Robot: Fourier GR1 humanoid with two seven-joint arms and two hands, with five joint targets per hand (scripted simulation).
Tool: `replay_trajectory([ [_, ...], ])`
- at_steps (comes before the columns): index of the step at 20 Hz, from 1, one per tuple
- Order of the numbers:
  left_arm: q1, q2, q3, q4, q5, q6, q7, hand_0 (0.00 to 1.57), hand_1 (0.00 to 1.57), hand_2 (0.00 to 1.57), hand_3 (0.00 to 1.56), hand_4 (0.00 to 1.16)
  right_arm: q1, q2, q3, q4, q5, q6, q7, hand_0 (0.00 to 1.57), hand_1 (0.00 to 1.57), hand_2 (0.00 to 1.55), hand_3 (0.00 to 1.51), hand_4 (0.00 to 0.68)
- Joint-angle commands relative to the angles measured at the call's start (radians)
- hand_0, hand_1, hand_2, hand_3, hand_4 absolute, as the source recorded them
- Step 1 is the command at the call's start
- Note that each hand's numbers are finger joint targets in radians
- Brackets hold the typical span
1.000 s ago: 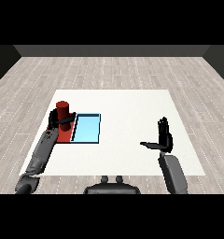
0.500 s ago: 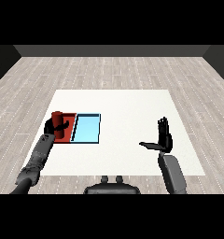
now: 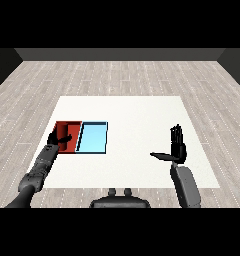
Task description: Pick the red can and put it in the red box
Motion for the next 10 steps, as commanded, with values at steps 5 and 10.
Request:
replay_trajectory([
  [5,-0.056,0.053,-0.11,0.127,-0.128,-0.111,0.09,0.0,0.0,0.0,0.0,0.0,0.013,0.027,0.003,0.004,-0.01,0.032,-0.067,0.0,0.0,0.0,0.0,0.0],
  [10,-0.069,0.019,-0.066,0.129,-0.088,-0.088,0.149,0.0,0.0,0.0,0.0,0.0,-0.007,0.048,0.018,0.003,0.012,0.002,-0.032,0.0,0.0,0.0,0.0,0.0],
])
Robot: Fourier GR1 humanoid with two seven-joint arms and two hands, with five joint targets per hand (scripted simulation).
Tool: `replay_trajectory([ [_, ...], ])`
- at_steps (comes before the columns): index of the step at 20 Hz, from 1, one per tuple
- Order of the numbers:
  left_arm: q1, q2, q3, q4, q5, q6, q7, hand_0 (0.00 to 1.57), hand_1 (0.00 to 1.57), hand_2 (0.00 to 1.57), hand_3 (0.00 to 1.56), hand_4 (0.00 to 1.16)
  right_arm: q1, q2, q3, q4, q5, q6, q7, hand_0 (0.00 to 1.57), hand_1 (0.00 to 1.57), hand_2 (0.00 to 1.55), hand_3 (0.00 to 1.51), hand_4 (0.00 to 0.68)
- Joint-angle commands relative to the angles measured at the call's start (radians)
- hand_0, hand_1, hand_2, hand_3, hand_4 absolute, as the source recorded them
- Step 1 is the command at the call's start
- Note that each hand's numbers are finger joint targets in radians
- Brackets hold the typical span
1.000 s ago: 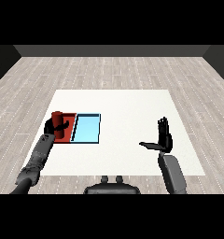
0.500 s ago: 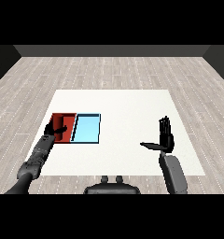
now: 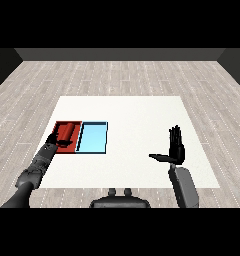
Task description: Pick the red can and put it in the red box
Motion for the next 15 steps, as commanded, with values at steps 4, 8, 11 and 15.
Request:
replay_trajectory([
  [4,0.027,0.003,0.103,-0.075,0.098,0.087,-0.111,0.0,0.0,0.0,0.0,0.0,0.042,0.01,0.008,0.006,0.004,0.043,-0.074,0.0,0.0,0.0,0.0,0.0],
  [8,0.042,-0.024,0.268,-0.222,0.265,0.075,-0.365,0.0,0.0,0.0,0.0,0.0,0.011,-0.014,0.001,-0.034,-0.004,0.037,-0.01,0.0,0.0,0.0,0.0,0.0],
  [11,0.07,-0.101,0.336,-0.351,0.351,0.018,-0.565,0.0,0.0,0.0,0.0,0.0,0.019,-0.031,-0.022,-0.033,-0.039,0.069,-0.011,0.0,0.0,0.0,0.0,0.0],
  [15,0.095,-0.16,0.32,-0.504,0.381,-0.105,-0.698,0.0,0.0,0.0,0.0,0.0,0.023,-0.009,0.016,-0.06,-0.015,0.057,-0.001,0.0,0.0,0.0,0.0,0.0],
])
